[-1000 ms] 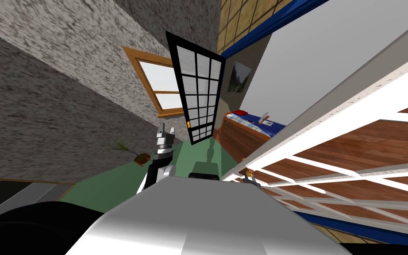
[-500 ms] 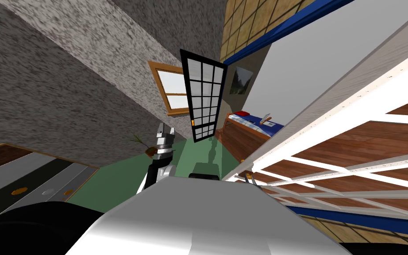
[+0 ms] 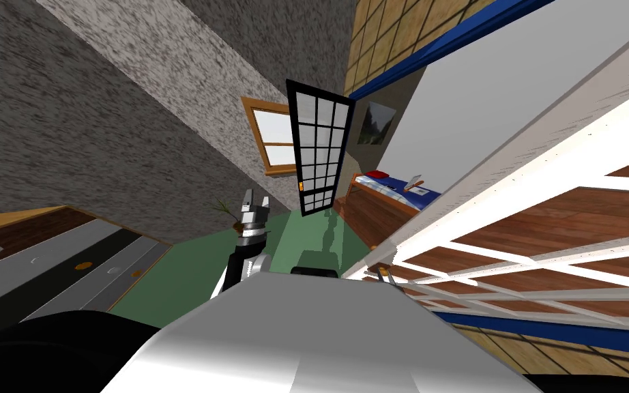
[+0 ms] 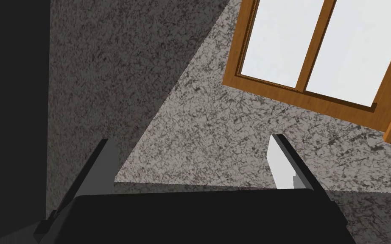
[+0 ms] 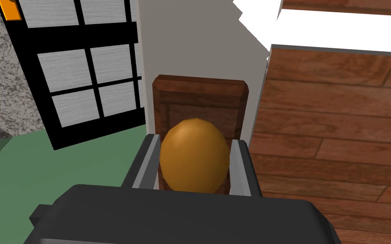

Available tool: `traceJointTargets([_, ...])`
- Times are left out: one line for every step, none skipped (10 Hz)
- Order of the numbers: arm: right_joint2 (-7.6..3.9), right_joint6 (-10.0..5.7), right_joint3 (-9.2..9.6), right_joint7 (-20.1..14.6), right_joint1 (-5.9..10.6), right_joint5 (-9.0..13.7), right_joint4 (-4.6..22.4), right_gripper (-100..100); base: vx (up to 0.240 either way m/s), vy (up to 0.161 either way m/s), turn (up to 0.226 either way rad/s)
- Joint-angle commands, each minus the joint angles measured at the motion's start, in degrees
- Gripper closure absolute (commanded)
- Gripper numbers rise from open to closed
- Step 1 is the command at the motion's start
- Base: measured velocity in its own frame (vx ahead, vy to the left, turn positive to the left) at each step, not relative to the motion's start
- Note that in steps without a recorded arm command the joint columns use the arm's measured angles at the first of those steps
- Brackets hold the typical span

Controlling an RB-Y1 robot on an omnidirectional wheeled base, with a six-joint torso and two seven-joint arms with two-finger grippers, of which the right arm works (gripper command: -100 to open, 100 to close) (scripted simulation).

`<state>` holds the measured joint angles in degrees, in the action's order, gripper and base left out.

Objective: Pull the door open

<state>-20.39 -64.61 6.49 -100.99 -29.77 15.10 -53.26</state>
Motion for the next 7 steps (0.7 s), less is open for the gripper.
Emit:
traceJointTargets([-0.36, -0.47, 0.34, -0.4, 0.14, -0.3, 0.4, 100, -0.192, -0.018, 0.112])
traceJointTargets([-0.64, -0.77, 0.51, -0.7, 0.34, -0.5, 0.8, 100, -0.188, -0.017, 0.100])
traceJointTargets([-0.93, -1.08, 0.68, -1.0, 0.55, -0.7, 1.1, 100, -0.181, 0.004, 0.112])
traceJointTargets([-1.22, -1.38, 0.85, -1.4, 0.76, -0.9, 1.5, 100, -0.214, -0.018, 0.105])
traceJointTargets([-1.50, -1.68, 1.02, -1.7, 0.96, -1.1, 1.8, 100, -0.223, -0.041, 0.119])
traceJointTargets([-1.77, -1.96, 1.17, -1.9, 1.15, -1.2, 2.1, 100, -0.193, -0.020, 0.101])
traceJointTargets([-2.11, -2.32, 1.38, -2.3, 1.40, -1.5, 2.5, 100, -0.223, -0.025, 0.117])
